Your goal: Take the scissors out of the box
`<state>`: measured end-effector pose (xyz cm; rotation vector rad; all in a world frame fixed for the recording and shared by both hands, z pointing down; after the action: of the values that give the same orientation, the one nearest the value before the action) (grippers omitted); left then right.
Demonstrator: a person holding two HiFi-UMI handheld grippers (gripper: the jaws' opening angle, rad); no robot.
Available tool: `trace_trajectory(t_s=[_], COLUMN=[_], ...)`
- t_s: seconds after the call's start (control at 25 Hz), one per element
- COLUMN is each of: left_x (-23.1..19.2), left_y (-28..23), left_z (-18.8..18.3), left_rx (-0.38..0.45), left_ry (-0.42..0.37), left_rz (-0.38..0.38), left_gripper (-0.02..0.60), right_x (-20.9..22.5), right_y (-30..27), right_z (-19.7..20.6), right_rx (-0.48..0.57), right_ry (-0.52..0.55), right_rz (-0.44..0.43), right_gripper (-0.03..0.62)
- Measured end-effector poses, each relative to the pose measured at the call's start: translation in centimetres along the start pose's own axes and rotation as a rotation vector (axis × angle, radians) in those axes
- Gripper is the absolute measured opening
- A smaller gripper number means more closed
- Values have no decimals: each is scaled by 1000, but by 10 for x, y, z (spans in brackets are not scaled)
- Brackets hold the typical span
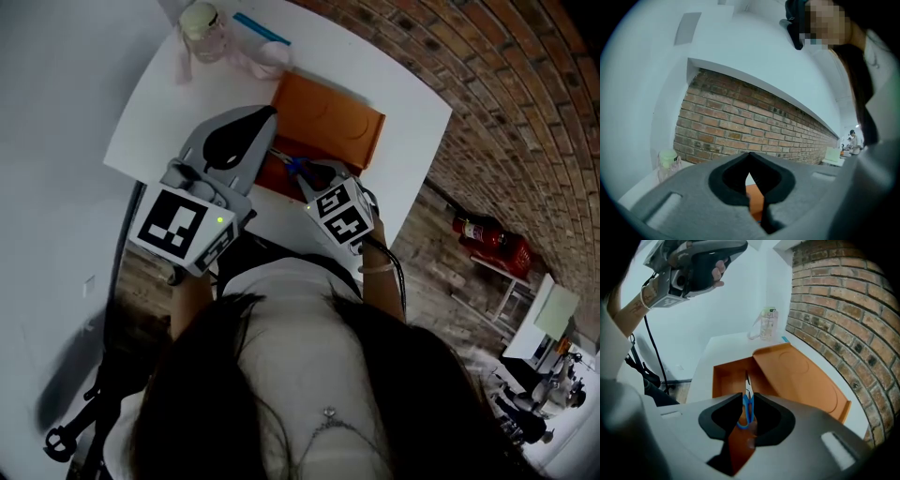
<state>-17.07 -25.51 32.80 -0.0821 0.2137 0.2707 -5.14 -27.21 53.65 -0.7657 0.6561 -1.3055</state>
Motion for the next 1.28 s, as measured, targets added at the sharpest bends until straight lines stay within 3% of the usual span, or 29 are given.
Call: trace_trajectory(t_s=[0.44,1.28], left_x=[-6,-17], left_y=[-8,-28], left_z=[17,29], left_rx=[-39,-93], left_ry=[32,42], left_rz=[-39,-51], left_gripper=[0,0], right_x=[5,10], right_y=[-20,-47], right_z=[16,31], right_rx=[-70,-161], right_ry=[3,74], right_rz=[-61,-77], right_gripper=[105,126])
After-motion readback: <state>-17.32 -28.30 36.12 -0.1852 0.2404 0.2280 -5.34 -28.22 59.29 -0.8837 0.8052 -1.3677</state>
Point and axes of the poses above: the fingertips, and each gripper's own axes: y backward along the fingers, x to its right, z out of its underside, the point moved 4 cm from there along y, backward along the fingers, and after that the axes turned 3 degrees about x, right-handed, at the moved point
